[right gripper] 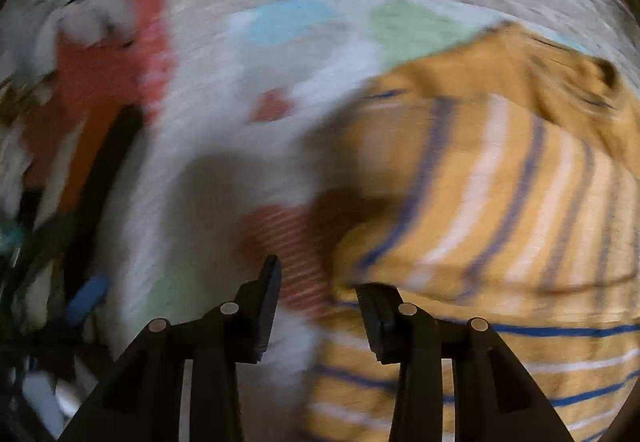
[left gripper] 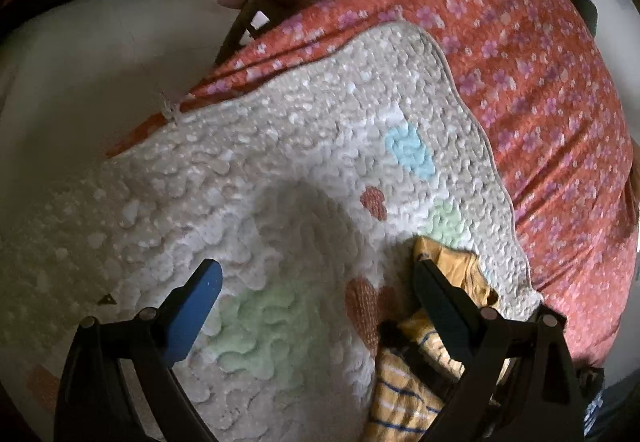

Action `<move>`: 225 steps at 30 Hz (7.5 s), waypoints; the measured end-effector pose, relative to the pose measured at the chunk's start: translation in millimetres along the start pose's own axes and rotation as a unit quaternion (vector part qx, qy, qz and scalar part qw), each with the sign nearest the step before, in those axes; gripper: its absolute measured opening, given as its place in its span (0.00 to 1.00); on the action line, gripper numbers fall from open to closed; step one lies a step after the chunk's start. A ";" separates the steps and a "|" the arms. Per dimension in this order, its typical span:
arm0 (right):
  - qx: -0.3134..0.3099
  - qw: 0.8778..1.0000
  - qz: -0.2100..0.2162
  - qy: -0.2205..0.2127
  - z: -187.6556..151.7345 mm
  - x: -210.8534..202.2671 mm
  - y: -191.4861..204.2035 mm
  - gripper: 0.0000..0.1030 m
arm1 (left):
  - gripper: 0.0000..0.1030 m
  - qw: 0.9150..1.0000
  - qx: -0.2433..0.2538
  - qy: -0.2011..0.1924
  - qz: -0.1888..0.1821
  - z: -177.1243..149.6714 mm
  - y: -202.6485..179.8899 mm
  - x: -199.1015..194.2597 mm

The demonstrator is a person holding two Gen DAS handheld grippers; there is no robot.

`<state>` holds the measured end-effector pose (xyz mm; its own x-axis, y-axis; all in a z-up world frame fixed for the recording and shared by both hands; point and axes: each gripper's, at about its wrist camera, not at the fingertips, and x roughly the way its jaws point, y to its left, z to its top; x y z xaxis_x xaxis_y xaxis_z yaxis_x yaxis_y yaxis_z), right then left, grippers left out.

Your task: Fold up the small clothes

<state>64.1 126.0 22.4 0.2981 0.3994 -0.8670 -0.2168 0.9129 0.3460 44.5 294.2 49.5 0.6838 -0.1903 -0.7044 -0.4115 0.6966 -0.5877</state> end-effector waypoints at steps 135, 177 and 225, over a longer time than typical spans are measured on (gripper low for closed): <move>0.303 0.920 -0.233 -0.083 -66.1 -187.7 -341.0 0.15 | 0.48 0.971 0.174 0.164 0.016 -71.4 -91.9 103.1; -0.052 0.998 -0.024 -0.029 41.1 -25.9 -5.6 0.12 | 0.48 0.997 -0.043 0.021 0.054 20.2 20.7 17.8; 0.614 0.694 0.049 -0.373 -278.5 -346.8 -635.1 0.08 | 0.72 0.939 0.299 0.169 0.030 -238.0 -178.9 -36.4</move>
<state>-160.5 -616.0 3.4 0.8357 -0.0202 -0.5488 0.5485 0.0797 0.8323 -50.1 11.8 85.5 0.3988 -0.2760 -0.8745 0.0371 0.9577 -0.2853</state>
